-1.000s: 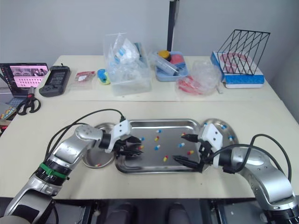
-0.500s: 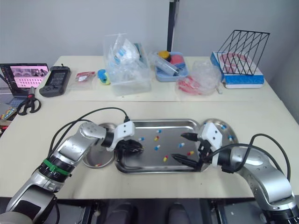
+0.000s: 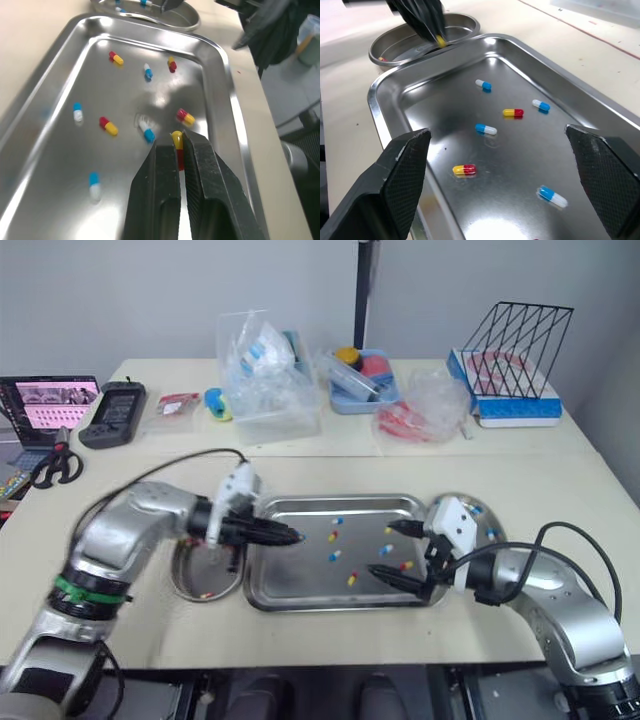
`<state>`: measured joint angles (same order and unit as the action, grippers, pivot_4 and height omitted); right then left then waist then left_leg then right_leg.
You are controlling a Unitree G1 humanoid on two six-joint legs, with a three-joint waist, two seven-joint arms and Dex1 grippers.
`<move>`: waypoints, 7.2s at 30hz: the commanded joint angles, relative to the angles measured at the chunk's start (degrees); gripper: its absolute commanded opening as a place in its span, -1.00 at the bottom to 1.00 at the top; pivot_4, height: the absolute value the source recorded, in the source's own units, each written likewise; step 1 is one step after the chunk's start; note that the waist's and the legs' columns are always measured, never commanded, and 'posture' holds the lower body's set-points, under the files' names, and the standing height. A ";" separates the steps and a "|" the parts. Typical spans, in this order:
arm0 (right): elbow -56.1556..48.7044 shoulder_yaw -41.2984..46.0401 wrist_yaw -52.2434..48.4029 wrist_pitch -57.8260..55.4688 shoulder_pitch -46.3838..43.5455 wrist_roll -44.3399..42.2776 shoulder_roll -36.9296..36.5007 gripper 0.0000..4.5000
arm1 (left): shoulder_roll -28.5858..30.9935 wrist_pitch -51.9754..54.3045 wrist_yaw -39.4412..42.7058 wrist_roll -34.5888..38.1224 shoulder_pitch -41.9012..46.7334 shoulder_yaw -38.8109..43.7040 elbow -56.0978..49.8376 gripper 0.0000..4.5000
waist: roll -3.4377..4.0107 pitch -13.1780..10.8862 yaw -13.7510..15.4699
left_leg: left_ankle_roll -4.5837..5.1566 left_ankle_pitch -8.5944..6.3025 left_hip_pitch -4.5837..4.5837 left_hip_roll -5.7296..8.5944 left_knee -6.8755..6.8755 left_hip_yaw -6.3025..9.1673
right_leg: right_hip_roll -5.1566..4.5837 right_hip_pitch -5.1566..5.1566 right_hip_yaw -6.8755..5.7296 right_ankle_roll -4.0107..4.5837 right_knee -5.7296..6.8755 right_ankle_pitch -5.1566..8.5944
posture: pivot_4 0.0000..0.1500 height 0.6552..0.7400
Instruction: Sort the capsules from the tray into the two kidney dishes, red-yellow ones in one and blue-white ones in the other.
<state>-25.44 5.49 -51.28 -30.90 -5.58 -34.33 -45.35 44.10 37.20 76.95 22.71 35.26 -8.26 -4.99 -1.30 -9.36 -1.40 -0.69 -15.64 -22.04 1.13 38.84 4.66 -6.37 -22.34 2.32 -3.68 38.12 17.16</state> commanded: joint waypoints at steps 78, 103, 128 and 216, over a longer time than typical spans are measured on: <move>8.53 33.62 5.35 5.02 18.77 -2.36 3.59 1.00 | 0.15 -22.33 -21.88 7.92 -39.93 41.93 6.23 0.97 | 0.02 0.00 0.57 | 0.06 -0.05 0.16 -0.03 -0.12 -0.11 | -0.10 0.14 0.09 0.00 -0.04 0.00 | 1.00 0.71; 12.43 -23.40 -5.99 -6.73 -30.04 8.06 7.48 1.00 | 0.18 -22.21 -7.66 10.85 -37.73 25.27 -3.28 0.97 | 0.02 0.00 0.18 | 0.05 -0.04 -0.01 -0.04 -0.08 -0.03 | -0.06 -0.07 0.05 0.01 -0.04 -0.01 | 1.00 0.71; 54.34 -34.59 -16.54 14.58 -48.97 31.42 26.91 0.18 | -1.04 -21.88 -9.57 11.83 -40.90 25.09 -6.64 1.00 | 0.03 0.00 -1.34 | -0.22 0.11 -0.33 -0.05 -0.13 0.06 | -0.08 -0.91 0.04 0.07 0.48 -0.05 | 1.00 0.71; 8.29 44.01 0.86 6.25 26.00 -0.45 10.74 0.99 | 2.55 -20.98 -16.47 10.29 -41.54 42.82 6.88 1.00 | 0.05 -0.02 0.65 | 0.02 -0.02 0.31 -0.07 -0.24 -0.24 | -0.11 0.09 0.00 0.08 -0.06 -0.05 | 1.00 0.71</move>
<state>-16.77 47.66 -51.04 -26.86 20.07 -34.71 -34.68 46.53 18.25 60.81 33.31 -5.91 32.29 1.69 -1.24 -9.38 -0.75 -0.67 -15.67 -21.73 1.07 38.60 4.43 -6.49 -22.25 2.33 -3.60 38.07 17.11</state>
